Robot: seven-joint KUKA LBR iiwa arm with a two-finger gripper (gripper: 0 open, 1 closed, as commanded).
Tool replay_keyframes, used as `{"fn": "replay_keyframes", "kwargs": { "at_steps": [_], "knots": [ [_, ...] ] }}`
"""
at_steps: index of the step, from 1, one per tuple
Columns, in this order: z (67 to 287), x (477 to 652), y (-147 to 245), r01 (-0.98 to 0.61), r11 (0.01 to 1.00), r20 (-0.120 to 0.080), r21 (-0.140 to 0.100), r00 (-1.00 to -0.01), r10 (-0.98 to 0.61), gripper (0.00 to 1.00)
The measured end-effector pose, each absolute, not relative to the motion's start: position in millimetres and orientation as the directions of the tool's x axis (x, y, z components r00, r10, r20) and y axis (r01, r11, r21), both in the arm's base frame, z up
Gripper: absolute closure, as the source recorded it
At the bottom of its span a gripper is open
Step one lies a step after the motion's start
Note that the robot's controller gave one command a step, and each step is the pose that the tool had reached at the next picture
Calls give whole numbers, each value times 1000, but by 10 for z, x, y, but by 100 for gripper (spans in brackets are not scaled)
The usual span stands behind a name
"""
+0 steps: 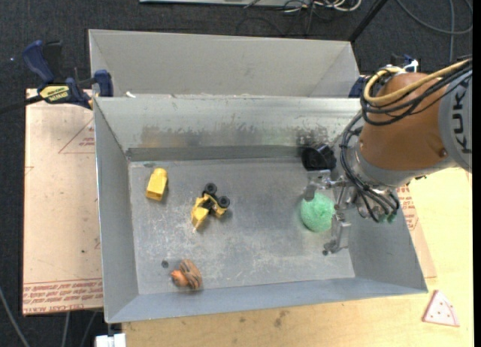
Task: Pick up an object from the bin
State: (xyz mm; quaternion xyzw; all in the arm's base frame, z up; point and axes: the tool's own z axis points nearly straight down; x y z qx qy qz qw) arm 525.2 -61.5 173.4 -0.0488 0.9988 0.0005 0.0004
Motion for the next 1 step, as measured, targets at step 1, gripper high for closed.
{"fn": "replay_keyframes", "kwargs": {
  "at_steps": [1],
  "knots": [
    [1599, 5415, -609, 8, 1000, -4, 1, -1000, 8, 0]
  ]
}}
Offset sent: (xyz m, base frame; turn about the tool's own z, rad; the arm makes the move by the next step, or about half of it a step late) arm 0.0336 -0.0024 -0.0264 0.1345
